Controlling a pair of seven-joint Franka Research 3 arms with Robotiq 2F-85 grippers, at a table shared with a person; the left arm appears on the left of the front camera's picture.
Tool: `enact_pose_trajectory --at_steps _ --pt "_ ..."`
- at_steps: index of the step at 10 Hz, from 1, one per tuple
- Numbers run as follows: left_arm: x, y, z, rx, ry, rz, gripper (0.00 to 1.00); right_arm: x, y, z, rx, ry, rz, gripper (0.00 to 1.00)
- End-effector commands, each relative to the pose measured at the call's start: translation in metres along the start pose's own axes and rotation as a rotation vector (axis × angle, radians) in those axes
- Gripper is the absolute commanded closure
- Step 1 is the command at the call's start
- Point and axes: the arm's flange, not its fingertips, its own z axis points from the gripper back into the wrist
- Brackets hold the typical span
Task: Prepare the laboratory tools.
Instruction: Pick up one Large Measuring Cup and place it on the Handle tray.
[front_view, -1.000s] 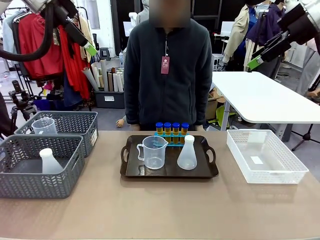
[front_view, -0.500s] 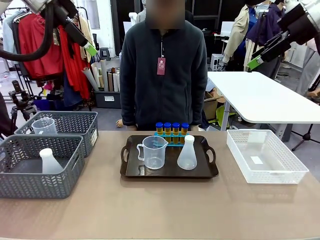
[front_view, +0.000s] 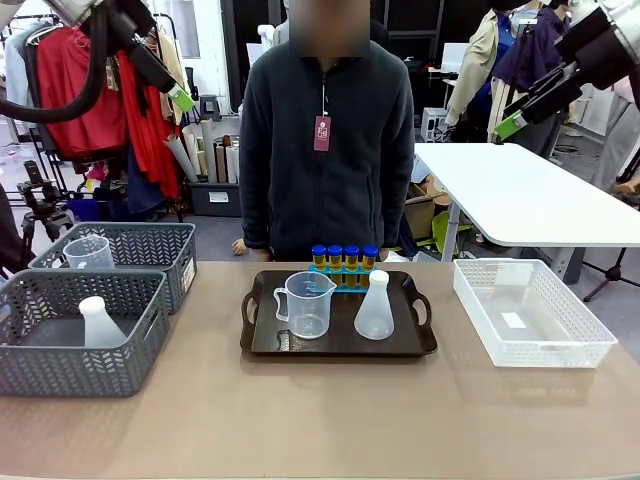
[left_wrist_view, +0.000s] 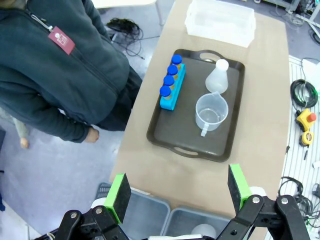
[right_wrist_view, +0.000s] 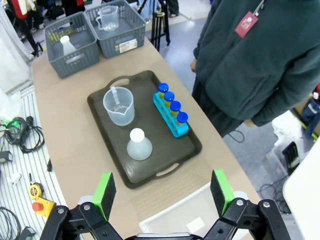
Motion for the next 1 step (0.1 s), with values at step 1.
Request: enact_pose_trajectory --at_steps 1 --pt "-0.0002 0.0 0.0012 0.002 -0.001 0.0 0.0 0.0011 0.0005 0.0008 0.004 -0.007 0.007 0.0"
